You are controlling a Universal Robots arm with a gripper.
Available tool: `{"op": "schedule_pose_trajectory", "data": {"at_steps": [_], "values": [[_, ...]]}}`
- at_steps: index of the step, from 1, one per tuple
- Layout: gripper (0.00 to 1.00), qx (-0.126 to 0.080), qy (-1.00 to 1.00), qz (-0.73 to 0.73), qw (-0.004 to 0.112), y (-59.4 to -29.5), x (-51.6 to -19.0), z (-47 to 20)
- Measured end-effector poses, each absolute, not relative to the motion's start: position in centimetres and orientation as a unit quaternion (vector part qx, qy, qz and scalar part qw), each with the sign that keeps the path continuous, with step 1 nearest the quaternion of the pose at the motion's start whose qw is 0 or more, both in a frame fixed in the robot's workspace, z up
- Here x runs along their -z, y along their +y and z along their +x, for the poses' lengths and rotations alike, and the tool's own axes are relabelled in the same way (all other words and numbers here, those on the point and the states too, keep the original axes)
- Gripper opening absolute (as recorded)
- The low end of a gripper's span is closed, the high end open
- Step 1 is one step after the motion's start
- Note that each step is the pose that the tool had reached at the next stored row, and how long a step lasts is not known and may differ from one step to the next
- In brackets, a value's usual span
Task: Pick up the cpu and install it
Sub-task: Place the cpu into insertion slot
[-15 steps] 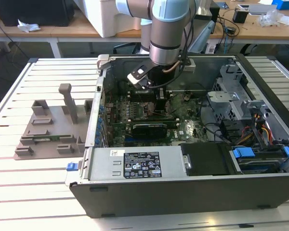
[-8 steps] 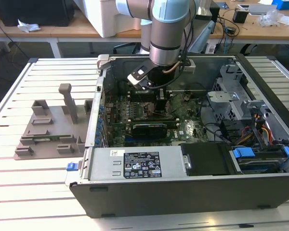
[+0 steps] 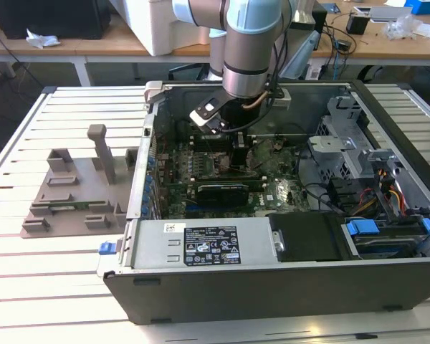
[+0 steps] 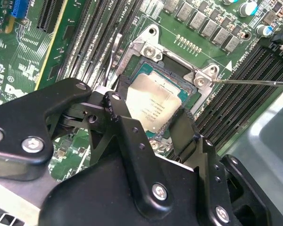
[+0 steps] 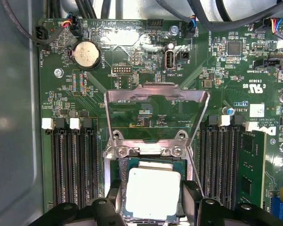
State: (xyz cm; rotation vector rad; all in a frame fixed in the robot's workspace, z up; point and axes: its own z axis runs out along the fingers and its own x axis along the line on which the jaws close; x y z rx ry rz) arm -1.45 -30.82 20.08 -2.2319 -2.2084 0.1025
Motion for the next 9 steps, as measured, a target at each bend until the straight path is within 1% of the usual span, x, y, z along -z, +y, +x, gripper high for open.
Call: {"op": "schedule_pose_trajectory", "data": {"at_steps": [5, 6, 7, 9], "values": [[0.62, -0.032, -0.703, -0.710, 0.001, -30.82, -20.11, -1.45], [0.60, -0.032, -0.703, -0.710, 0.001, -30.82, -20.11, -1.46], [0.54, -0.032, -0.703, -0.710, 0.001, -30.83, -20.12, -1.46], [0.53, -0.031, -0.703, -0.710, 0.001, -30.82, -20.11, -1.46]]}}
